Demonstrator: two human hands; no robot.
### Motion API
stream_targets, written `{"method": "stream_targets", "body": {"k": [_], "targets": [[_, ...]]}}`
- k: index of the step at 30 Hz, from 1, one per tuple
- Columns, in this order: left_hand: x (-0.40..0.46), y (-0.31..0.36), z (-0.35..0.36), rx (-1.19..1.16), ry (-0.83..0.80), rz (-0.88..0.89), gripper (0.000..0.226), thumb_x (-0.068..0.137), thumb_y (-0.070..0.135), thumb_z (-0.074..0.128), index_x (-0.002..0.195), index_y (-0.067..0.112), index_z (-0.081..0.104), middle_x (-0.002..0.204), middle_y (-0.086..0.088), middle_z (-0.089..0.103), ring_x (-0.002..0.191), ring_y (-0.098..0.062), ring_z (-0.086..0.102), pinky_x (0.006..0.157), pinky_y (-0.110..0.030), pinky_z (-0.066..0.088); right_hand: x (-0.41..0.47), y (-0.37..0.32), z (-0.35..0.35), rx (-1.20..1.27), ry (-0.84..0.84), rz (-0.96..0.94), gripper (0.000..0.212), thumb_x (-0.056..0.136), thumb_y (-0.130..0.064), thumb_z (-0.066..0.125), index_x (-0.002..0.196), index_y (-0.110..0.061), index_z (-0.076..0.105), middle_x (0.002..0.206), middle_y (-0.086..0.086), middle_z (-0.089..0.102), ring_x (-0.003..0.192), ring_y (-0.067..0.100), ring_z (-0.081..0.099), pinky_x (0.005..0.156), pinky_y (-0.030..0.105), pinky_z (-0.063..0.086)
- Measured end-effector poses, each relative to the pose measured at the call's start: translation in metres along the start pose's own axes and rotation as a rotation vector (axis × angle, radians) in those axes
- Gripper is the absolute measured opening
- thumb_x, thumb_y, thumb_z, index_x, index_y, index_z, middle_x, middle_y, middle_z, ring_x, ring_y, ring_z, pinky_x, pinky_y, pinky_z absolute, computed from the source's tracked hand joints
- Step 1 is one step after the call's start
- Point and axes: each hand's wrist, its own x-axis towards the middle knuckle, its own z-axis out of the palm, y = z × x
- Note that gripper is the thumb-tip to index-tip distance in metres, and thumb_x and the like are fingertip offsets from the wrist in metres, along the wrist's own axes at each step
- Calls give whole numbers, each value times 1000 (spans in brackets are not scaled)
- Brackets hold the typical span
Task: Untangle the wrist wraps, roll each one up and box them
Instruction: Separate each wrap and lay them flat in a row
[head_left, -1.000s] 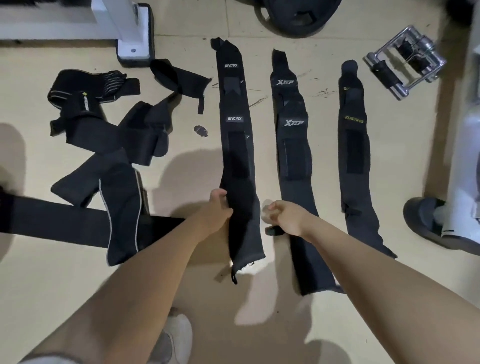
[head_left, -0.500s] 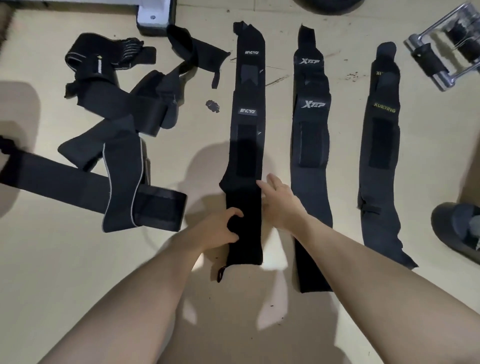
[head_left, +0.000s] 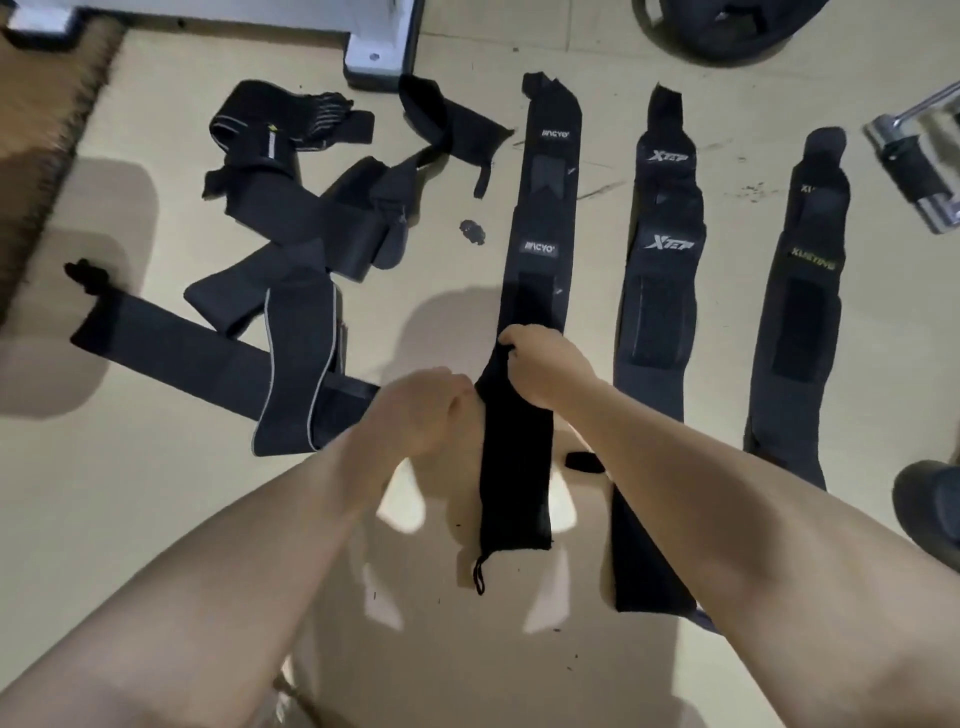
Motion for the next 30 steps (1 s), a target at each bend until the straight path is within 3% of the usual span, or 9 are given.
{"method": "stream_targets", "body": {"k": [3, 9, 12, 16, 19, 22, 25, 27, 30], "targets": [[-14, -50, -16, 134, 230, -235, 29, 94, 18, 46, 121, 11, 55, 123, -11, 51, 111, -32, 48, 87, -41, 43, -3, -35, 12, 86, -26, -124, 39, 92, 0, 36, 123, -10, 58, 129, 8, 56, 118, 26, 52, 99, 38, 44], [-29, -110, -25, -203, 87, -793, 75, 87, 51, 60, 141, 8, 29, 140, -16, 37, 129, -35, 37, 100, -45, 37, 15, -108, 46, 29, -228, -246, 36, 100, -25, 42, 132, -10, 44, 132, 9, 53, 122, 30, 48, 91, 34, 39], [-21, -122, -8, -443, 139, -865, 86, 75, 55, 73, 133, 6, 31, 130, -15, 45, 119, -35, 49, 91, -44, 44, 15, -121, 67, -32, -174, -237, 44, 93, -34, 55, 131, -15, 45, 115, 5, 59, 107, 27, 55, 69, 29, 32], [-17, -124, -1, -714, 96, -930, 76, 74, 43, 75, 128, 4, 39, 114, -9, 53, 101, -28, 53, 76, -36, 40, 15, -116, 82, 128, -102, -156, 24, 81, -35, 64, 102, -28, 59, 83, -5, 55, 86, 23, 59, 71, 34, 49], [-16, -128, -14, -746, 57, -905, 47, 67, 32, 67, 105, 7, 58, 102, -10, 62, 90, -27, 59, 70, -35, 46, 9, -107, 56, 766, -226, -23, 8, 87, -14, 63, 85, -16, 55, 85, 3, 59, 84, 21, 60, 77, 31, 49], [-27, -121, -33, -999, 68, -706, 14, 67, 15, 59, 71, 8, 47, 67, -7, 43, 56, -20, 43, 52, -26, 31, -6, -97, 16, 1149, -221, -10, 7, 90, -9, 57, 95, -15, 57, 92, 5, 64, 87, 20, 62, 82, 33, 49], [-42, -92, -68, -1376, 242, -484, 14, 69, 8, 50, 63, 12, 38, 61, -3, 37, 50, -17, 37, 50, -25, 30, -16, -91, -5, 1164, -83, 72, 13, 92, -14, 57, 105, -12, 57, 101, 9, 65, 97, 26, 63, 92, 39, 49], [-53, -67, -101, -1580, 297, -259, 7, 66, 8, 44, 66, 13, 39, 63, -2, 39, 55, -16, 39, 56, -27, 30, -25, -88, -6, 909, 13, 156, 18, 95, -19, 53, 112, -13, 53, 109, 9, 62, 102, 28, 59, 94, 40, 47], [-67, -33, -149, -1426, 213, -53, 31, 59, 11, 44, 88, 13, 56, 66, 0, 53, 56, -12, 51, 51, -22, 38, -50, -89, -19, 847, 53, 194, 46, 99, -35, 44, 139, -12, 41, 144, 7, 41, 128, 28, 42, 108, 39, 35]]}}
